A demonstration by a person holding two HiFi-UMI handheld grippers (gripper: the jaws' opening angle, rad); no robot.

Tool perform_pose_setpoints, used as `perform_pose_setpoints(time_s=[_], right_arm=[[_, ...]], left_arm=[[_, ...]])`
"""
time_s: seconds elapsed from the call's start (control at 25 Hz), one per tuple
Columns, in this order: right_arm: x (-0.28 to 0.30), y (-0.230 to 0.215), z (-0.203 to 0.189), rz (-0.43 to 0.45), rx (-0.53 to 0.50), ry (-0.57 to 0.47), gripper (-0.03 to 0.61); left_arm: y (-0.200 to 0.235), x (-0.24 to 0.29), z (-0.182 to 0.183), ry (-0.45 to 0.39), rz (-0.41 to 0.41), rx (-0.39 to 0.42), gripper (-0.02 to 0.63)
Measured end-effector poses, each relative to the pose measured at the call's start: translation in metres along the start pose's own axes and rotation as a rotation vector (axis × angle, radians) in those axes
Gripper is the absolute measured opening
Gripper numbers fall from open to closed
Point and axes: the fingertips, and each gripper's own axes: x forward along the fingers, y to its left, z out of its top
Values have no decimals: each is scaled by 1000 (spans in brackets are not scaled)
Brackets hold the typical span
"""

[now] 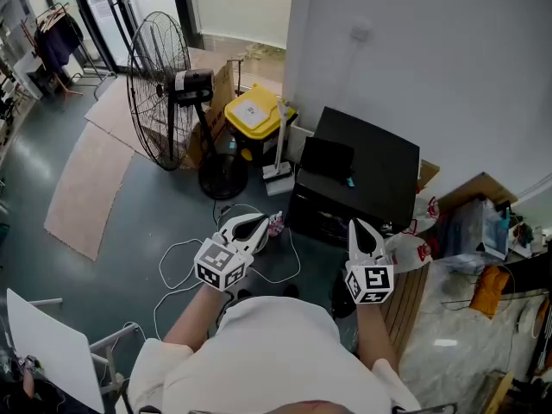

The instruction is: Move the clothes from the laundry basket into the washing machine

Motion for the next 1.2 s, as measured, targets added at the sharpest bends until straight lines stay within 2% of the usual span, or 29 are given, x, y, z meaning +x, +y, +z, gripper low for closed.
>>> perform_pose_setpoints(time_s=[1.2], right_arm=[[-7,5,-4,-1,3,14,11]], left_arm=[[-1,4,-4,8,-14,-25,6]])
